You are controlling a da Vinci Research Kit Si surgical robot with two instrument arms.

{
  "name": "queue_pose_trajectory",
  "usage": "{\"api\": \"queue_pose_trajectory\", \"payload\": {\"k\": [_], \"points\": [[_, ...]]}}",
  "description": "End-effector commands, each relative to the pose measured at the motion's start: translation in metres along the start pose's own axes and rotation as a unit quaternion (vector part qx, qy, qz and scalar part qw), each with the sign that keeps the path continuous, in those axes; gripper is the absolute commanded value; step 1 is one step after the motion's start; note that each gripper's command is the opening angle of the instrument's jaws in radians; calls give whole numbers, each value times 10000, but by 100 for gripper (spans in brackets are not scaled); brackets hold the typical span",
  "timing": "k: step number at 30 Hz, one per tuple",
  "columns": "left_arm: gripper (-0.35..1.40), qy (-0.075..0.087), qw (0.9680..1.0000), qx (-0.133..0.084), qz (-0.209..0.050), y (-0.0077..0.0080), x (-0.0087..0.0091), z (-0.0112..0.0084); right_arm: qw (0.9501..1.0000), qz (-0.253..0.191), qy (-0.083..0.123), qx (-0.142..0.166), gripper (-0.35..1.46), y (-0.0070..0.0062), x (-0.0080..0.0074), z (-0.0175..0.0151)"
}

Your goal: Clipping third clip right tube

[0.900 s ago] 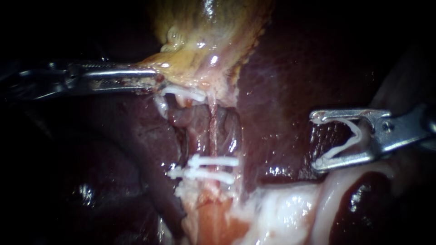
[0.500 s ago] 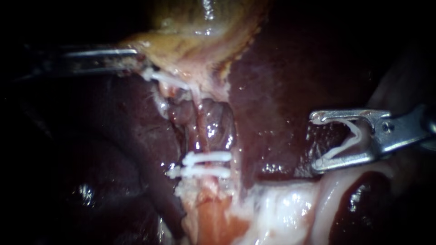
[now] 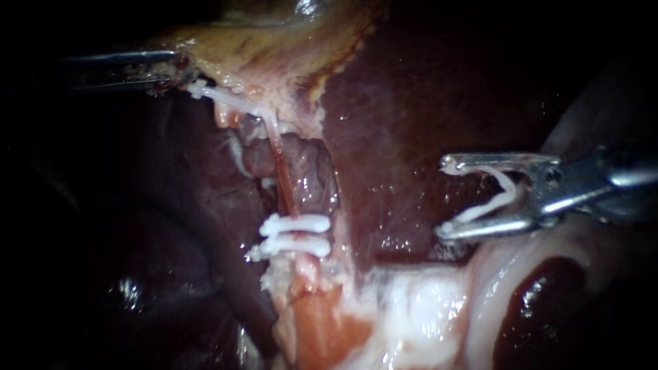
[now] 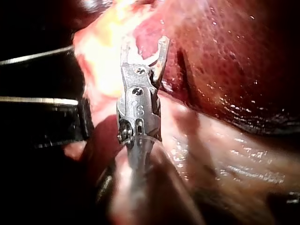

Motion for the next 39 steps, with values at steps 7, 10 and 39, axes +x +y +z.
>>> {"api": "queue_pose_trajectory", "payload": {"k": [7,10,39], "points": [[-35,0,10000,6,1,0,0,1,9954,761,-67,575,47,19,17,58],[-35,0,10000,6,1,0,0,1,9930,915,-104,737,45,24,25,78],[-35,1,10000,10,3,1,-1,2,9720,1318,1207,1524,46,12,101,149]]}}
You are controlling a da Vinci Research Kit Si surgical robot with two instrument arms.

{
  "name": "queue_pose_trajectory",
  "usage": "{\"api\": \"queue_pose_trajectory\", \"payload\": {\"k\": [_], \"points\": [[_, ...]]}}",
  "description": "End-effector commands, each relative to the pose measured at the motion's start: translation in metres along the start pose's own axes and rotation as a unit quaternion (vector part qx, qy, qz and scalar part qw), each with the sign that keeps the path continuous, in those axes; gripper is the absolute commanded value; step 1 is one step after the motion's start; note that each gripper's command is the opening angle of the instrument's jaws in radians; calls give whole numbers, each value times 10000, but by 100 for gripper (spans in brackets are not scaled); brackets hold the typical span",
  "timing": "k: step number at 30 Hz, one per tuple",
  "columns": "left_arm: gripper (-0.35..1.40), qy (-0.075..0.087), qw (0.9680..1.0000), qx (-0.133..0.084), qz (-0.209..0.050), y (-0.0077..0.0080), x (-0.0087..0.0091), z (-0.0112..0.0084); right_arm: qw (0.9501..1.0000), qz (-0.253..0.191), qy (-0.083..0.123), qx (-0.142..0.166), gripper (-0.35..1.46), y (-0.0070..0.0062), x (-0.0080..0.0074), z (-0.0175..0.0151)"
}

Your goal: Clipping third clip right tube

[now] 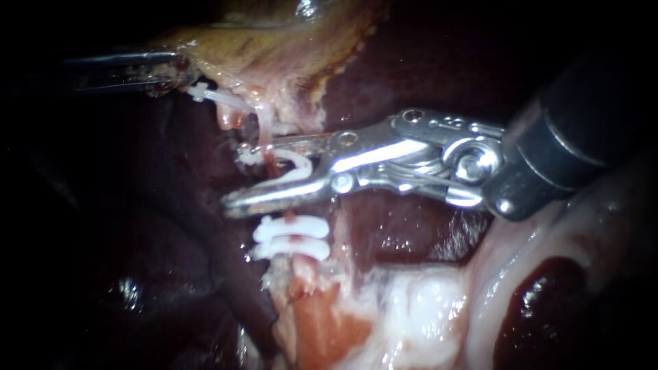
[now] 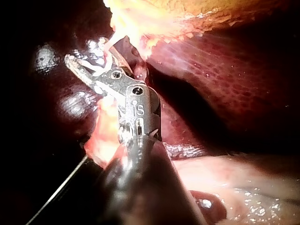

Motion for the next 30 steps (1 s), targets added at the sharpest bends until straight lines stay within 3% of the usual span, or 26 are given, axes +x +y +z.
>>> {"api": "queue_pose_trajectory", "payload": {"k": [1,5,12,23,26,28,30], "points": [[-35,0,10000,0,0,0,0,0,10000,12,26,90,46,-3,4,0],[-35,0,10000,1,0,0,0,0,9997,43,148,166,45,-10,13,0],[-35,1,10000,2,0,0,0,1,9997,107,169,169,35,-5,15,-5],[-35,2,10000,5,0,0,0,2,9991,343,188,133,-11,1,14,-10],[-35,2,10000,5,1,0,0,2,9977,636,187,146,-35,-1,12,-13],[-35,2,10000,5,1,0,0,2,9939,1074,257,25,-35,-3,10,-18],[-35,2,10000,6,1,0,-1,2,9932,1103,337,-126,-35,-6,9,-22]]}}
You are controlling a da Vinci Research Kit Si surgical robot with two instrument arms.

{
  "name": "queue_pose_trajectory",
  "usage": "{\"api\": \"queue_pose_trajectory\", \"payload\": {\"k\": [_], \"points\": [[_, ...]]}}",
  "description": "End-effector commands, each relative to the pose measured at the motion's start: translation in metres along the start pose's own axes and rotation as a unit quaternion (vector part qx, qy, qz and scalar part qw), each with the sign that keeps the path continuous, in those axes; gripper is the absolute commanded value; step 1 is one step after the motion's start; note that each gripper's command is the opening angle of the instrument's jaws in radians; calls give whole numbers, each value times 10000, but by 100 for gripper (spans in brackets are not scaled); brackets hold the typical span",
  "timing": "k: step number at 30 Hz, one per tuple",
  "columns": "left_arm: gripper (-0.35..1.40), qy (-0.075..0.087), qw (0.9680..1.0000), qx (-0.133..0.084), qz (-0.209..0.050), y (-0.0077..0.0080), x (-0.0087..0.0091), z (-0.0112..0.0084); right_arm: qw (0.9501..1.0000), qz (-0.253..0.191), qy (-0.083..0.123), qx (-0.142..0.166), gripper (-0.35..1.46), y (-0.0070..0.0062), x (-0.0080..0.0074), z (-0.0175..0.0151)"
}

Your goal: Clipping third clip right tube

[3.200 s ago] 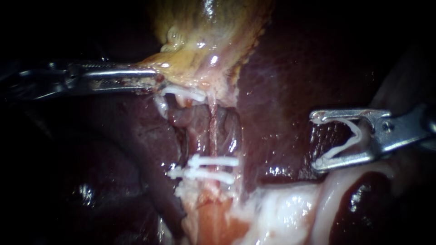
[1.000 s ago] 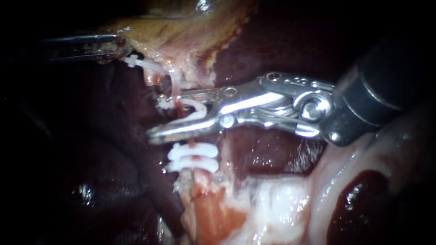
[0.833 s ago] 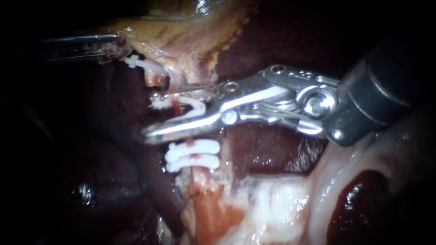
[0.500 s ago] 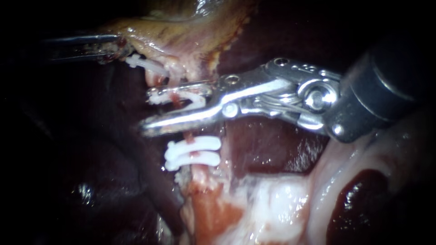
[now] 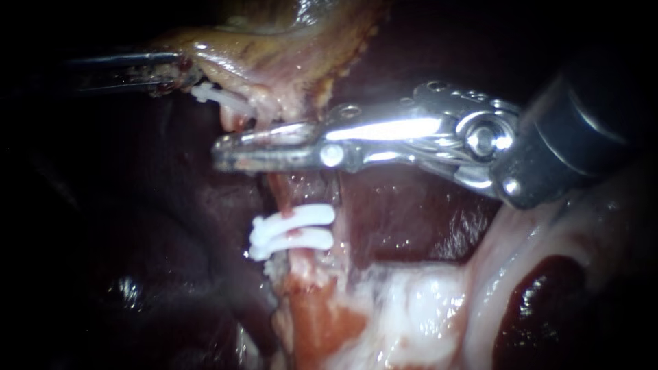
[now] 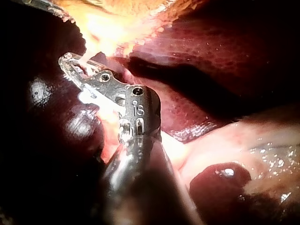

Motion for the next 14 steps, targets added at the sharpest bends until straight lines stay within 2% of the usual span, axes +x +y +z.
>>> {"api": "queue_pose_trajectory", "payload": {"k": [1,13,14], "points": [[-35,0,10000,0,1,0,0,0,10000,-8,-20,-34,-35,1,-1,-2],[-35,0,10000,-2,2,-1,-1,0,10000,-23,-38,-70,-35,7,-5,0],[-35,0,10000,-2,2,-1,-1,0,10000,-27,-84,-32,-29,9,-6,0]]}}
